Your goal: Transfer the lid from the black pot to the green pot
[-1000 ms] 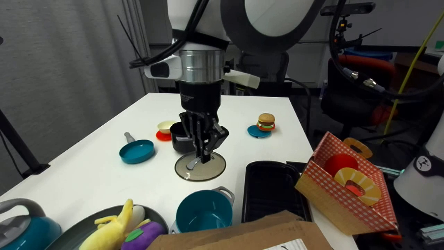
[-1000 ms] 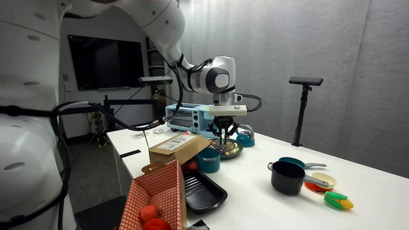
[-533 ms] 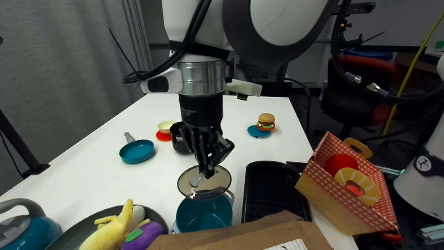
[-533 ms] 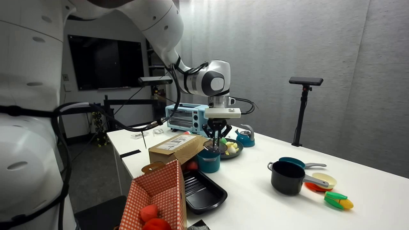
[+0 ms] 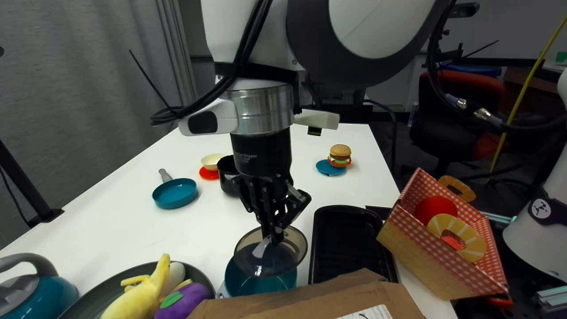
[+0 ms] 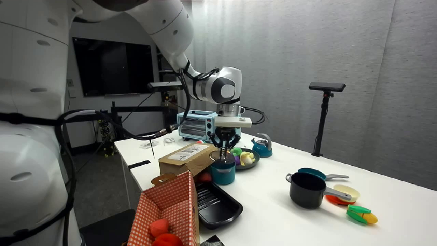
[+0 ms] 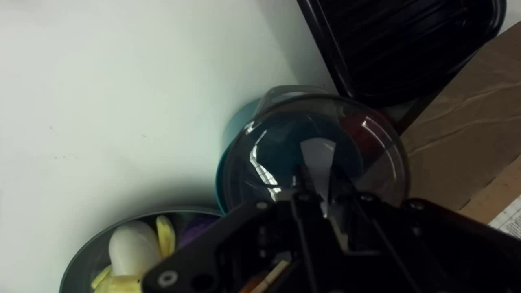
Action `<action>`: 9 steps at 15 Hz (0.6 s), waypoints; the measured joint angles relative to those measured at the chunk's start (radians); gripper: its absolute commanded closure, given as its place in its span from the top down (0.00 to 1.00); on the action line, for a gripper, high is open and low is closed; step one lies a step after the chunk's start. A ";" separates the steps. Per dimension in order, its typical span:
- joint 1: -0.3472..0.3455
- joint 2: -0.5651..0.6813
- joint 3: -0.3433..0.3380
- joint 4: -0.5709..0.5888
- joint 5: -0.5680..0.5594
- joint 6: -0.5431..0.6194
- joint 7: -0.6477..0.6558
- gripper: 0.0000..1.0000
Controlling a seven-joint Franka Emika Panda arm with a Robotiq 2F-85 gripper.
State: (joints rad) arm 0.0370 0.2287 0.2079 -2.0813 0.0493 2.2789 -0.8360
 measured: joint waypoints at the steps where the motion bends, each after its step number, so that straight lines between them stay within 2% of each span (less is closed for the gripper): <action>1: 0.001 0.000 0.001 0.000 0.000 -0.005 -0.004 0.04; 9: 0.003 0.001 0.001 0.000 0.000 -0.021 -0.031 0.04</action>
State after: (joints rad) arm 0.0401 0.2298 0.2092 -2.0813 0.0496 2.2578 -0.8665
